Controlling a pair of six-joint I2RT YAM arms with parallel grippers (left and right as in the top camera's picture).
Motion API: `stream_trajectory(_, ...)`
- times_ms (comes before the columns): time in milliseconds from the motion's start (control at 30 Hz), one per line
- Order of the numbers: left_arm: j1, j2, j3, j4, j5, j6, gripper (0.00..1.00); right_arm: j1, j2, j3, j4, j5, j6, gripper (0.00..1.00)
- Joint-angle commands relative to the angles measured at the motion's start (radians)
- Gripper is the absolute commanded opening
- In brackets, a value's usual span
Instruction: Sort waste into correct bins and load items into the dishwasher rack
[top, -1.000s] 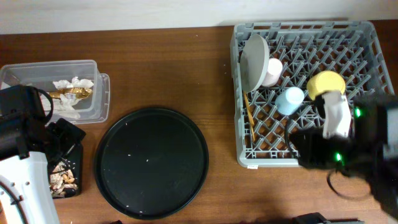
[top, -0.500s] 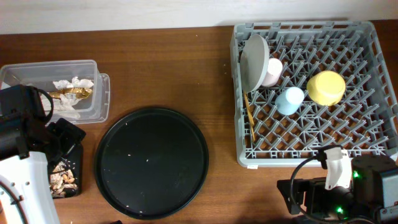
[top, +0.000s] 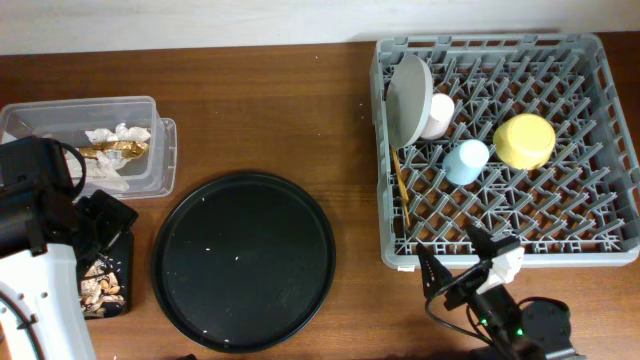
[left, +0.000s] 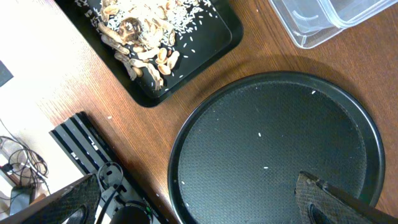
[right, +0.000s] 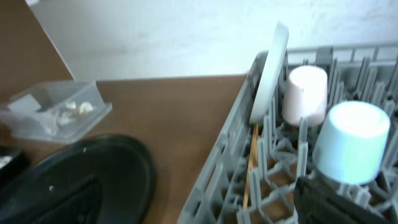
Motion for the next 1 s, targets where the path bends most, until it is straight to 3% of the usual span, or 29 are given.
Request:
stream_trajectory(0,0.006,-0.004,0.005,0.0,-0.008,0.005,0.99,0.005,-0.01,-0.128,0.172,-0.002,-0.026,0.98)
stream_trajectory(167,0.006,-0.004,0.005,0.0,-0.008,0.005,0.99,0.005,-0.01,-0.273,0.386,0.007,-0.083,0.98)
stream_trajectory(300,0.006,-0.004,0.005,-0.001,-0.008,0.005,0.99,0.005,-0.01,-0.273,0.356,0.067,-0.251,0.98)
stream_trajectory(433,0.006,-0.004,0.005,0.0,-0.008,0.005,0.99,0.005,-0.01,-0.273,0.34,0.229,-0.25,0.98)
stream_trajectory(967,0.006,-0.004,0.005,0.0,-0.008,0.005,0.99,-0.015,-0.01,-0.273,0.341,0.228,-0.25,0.98)
